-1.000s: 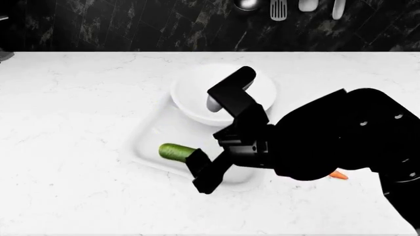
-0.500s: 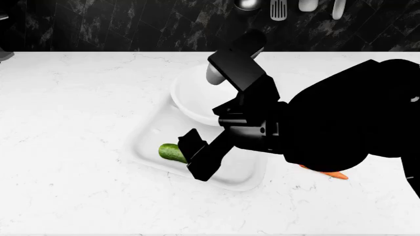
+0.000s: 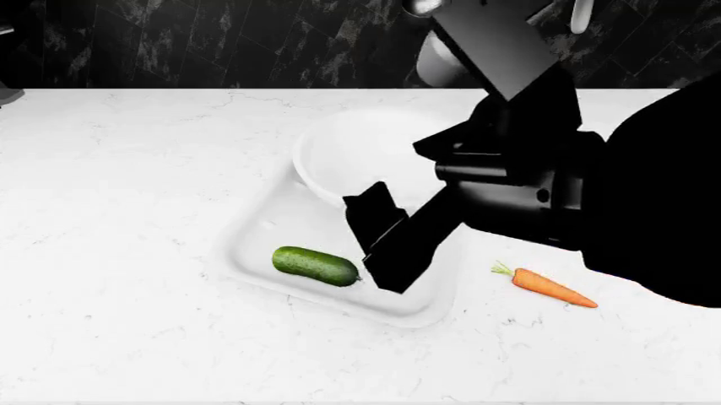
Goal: Place the two vegetables and bowl onto the tray for setting up a vegetable dip station.
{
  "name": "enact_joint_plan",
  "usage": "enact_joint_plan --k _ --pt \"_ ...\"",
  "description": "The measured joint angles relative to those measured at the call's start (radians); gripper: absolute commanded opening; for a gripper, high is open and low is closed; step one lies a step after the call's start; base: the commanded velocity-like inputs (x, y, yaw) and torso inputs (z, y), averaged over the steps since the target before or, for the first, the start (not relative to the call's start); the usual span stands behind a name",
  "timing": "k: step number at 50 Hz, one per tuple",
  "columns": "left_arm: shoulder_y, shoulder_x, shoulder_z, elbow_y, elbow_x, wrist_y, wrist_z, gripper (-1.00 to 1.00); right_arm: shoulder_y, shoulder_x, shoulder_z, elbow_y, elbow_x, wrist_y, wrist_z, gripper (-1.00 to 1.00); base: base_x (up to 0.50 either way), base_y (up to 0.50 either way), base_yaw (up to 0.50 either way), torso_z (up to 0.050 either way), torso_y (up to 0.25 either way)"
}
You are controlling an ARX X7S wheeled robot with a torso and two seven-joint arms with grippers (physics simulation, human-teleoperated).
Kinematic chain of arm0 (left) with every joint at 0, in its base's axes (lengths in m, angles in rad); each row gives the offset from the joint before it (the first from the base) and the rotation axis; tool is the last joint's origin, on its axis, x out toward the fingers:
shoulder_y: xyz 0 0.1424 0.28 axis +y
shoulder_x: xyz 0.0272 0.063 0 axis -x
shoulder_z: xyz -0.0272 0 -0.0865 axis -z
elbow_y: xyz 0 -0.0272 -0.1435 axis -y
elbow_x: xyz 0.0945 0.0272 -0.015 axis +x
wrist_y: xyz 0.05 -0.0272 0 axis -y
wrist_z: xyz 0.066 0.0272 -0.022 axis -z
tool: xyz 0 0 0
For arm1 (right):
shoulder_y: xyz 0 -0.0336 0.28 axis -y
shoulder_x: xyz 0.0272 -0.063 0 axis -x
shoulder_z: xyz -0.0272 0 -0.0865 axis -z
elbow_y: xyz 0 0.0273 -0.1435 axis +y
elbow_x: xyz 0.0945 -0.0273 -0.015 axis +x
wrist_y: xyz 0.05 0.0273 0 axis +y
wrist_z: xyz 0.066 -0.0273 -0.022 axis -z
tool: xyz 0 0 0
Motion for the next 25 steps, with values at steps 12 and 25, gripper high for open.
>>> enact_joint_plan --k 12,25 --pt "-0.001 0.002 -0.002 0.001 0.001 -0.003 -0.002 1.00 0.054 0.194 0.020 -0.110 0.182 -0.021 0.086 1.00 0.00 0.00 0.00 0.000 0.000" --pt "0.002 0.003 -0.004 0.001 0.003 -0.005 -0.002 1.00 0.013 0.443 0.088 -0.214 0.262 -0.010 0.038 1.00 0.00 0.00 0.00 0.000 0.000"
